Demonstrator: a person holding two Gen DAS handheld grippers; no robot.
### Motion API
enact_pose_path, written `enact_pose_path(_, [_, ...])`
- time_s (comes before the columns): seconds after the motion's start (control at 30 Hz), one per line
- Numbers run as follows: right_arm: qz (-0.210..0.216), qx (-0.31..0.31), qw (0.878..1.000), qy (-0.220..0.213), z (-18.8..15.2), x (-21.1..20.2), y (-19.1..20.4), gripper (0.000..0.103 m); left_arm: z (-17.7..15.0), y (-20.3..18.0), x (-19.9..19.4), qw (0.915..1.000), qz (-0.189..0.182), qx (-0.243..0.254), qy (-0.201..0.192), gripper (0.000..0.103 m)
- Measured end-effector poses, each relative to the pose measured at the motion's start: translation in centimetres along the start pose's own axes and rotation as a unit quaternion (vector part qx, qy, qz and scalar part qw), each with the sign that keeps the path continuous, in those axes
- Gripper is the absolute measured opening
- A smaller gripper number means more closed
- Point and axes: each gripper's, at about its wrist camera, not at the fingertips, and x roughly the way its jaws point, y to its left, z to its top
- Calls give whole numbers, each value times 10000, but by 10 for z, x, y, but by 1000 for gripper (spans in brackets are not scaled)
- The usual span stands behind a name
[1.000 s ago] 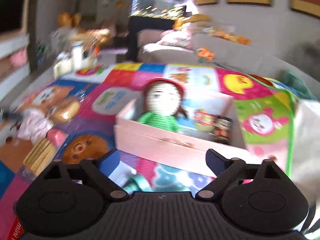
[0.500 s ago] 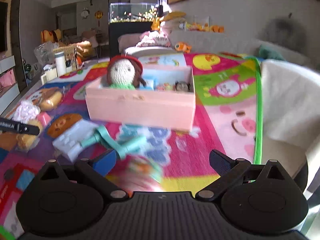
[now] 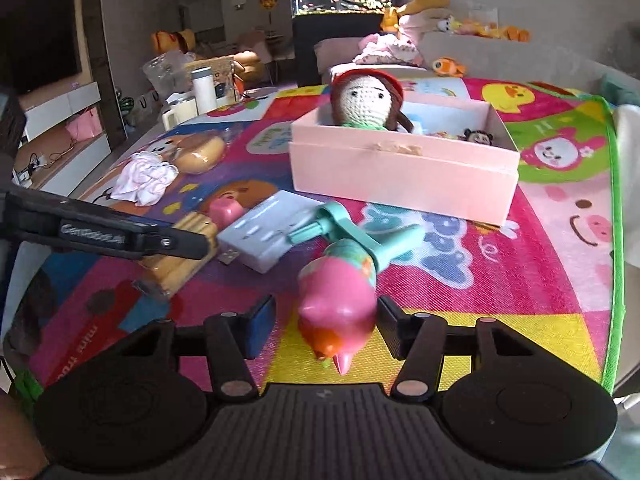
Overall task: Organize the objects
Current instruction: 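Move the left gripper to the pink-capped biscuit stick pack and grasp it, then lift the biscuit pack with left while right grasps the pink pig toy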
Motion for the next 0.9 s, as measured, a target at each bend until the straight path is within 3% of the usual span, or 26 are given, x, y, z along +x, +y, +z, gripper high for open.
enact_pose_path(0.13, [-280,-203,9993,-162,-1,-4,3,62,4,3,4,9997,99,-216,-3,47])
enact_pose_path(0.3, [-360,-206,9991,-75,-2,1,-2,62,6,-1,6,9997,210,-119,64,49])
enact_pose_path(0.5, [-405,-212,9989,-65,-5,2,-2,70,4,-9,8,9991,377,173,79,47])
enact_pose_path(0.73, [-441,-352,9983,-169,-2,-2,3,70,-7,-19,8,9961,565,668,-136,47])
enact_pose_path(0.83, [-482,-493,9975,-164,2,-1,9,61,-7,-19,7,9962,578,642,-118,46])
enact_pose_path(0.9, [-499,-583,9970,-39,4,1,11,38,-7,-19,5,9963,575,637,-83,44])
